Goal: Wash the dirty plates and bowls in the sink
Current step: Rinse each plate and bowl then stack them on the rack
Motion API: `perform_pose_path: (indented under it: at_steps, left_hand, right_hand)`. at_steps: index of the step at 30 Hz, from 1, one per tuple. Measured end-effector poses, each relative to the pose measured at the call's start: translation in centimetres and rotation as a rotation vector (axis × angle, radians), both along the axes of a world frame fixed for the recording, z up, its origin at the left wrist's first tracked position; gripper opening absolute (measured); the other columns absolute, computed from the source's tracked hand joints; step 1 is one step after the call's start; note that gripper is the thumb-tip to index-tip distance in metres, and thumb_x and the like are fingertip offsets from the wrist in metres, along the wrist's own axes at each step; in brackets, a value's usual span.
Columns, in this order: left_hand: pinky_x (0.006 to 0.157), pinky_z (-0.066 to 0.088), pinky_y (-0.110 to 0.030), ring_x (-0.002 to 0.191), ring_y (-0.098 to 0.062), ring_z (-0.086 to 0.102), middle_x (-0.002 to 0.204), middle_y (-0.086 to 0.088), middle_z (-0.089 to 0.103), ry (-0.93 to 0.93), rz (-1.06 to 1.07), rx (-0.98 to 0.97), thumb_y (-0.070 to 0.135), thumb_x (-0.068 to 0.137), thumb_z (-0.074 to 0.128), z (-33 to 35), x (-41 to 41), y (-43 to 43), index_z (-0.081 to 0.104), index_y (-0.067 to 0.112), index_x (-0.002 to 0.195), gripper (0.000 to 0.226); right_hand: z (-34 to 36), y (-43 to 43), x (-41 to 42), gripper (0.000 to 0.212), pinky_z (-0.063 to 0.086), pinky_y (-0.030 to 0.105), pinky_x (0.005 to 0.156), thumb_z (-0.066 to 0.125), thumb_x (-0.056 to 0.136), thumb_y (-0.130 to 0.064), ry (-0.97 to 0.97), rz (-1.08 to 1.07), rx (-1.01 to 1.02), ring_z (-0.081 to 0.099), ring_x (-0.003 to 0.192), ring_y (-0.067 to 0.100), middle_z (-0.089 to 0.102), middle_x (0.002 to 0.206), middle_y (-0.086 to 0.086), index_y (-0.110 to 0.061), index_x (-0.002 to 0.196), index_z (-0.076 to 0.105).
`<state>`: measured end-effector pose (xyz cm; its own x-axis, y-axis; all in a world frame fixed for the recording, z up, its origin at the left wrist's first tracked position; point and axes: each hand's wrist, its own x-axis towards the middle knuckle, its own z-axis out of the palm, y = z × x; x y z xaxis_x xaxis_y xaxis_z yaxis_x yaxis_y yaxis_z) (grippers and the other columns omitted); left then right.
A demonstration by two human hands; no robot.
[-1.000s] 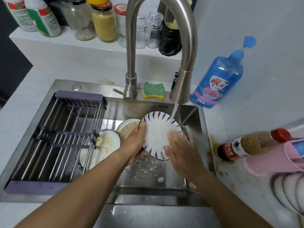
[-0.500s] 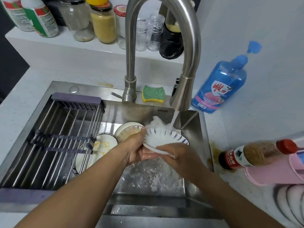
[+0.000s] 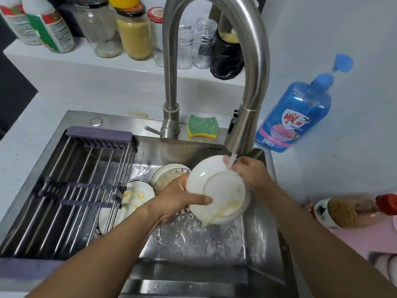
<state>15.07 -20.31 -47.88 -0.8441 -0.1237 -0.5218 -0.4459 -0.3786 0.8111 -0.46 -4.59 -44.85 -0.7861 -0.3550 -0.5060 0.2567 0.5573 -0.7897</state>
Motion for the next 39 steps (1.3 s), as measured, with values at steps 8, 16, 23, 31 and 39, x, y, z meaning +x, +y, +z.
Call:
perform_pose_path:
  at_steps: [8, 16, 23, 31, 39]
  left_hand:
    - [0.097, 0.055, -0.056, 0.1, -0.028, 0.072, 0.109, -0.015, 0.077, 0.0, 0.186, 0.02, -0.024, 0.072, 0.073, 0.5, -0.9, 2.1, 0.068, 0.014, 0.108, 0.053]
    - [0.096, 0.055, -0.058, 0.106, -0.038, 0.071, 0.108, -0.016, 0.077, -0.02, 0.293, 0.056, -0.004, 0.058, 0.079, 0.5, 0.9, 1.1, 0.07, 0.012, 0.113, 0.058]
    - [0.081, 0.062, -0.045, 0.101, -0.028, 0.073, 0.116, -0.015, 0.074, 0.063, 0.444, 0.266, -0.011, 0.084, 0.067, 1.0, 1.0, 1.8, 0.063, 0.013, 0.125, 0.047]
    - [0.121, 0.026, -0.049, 0.152, -0.023, 0.022, 0.164, -0.003, 0.027, 0.15, -0.091, -1.311, 0.069, 0.095, 0.041, 0.2, -2.2, 2.4, 0.024, 0.039, 0.156, 0.071]
    - [0.121, 0.024, -0.053, 0.152, -0.027, 0.024, 0.164, -0.008, 0.027, 0.064, -0.018, -1.529, 0.067, 0.101, 0.013, 1.2, -3.5, 3.6, 0.028, 0.036, 0.155, 0.064]
  right_hand:
    - [-0.4, -6.1, 3.2, 0.045, 0.038, 0.05, 0.108, 0.04, 0.102, -0.053, 0.499, 0.438, 0.435, 0.048, 0.127, 0.026, 0.053, 0.131, -0.001, -0.024, 0.133, 0.054]
    - [0.8, -5.6, 2.7, 0.047, 0.043, 0.045, 0.104, 0.045, 0.104, -0.049, 0.109, 0.012, 0.318, 0.055, 0.123, 0.033, 0.053, 0.132, 0.013, -0.018, 0.138, 0.047]
    - [-1.1, -2.8, 2.7, 0.067, 0.047, 0.049, 0.105, 0.046, 0.092, -0.069, -0.216, -0.485, 0.082, 0.063, 0.109, 0.034, 0.068, 0.119, 0.013, -0.011, 0.121, 0.066]
    - [0.3, -2.8, 3.6, 0.065, 0.053, 0.039, 0.085, 0.046, 0.099, -0.063, 0.025, -0.513, 0.141, 0.067, 0.093, 0.03, 0.071, 0.095, 0.013, -0.003, 0.106, 0.07]
    - [1.7, -2.9, 4.5, 0.052, 0.052, 0.034, 0.071, 0.046, 0.1, -0.058, -0.078, -0.623, -0.013, 0.066, 0.08, 0.024, 0.067, 0.083, 0.005, -0.012, 0.081, 0.062]
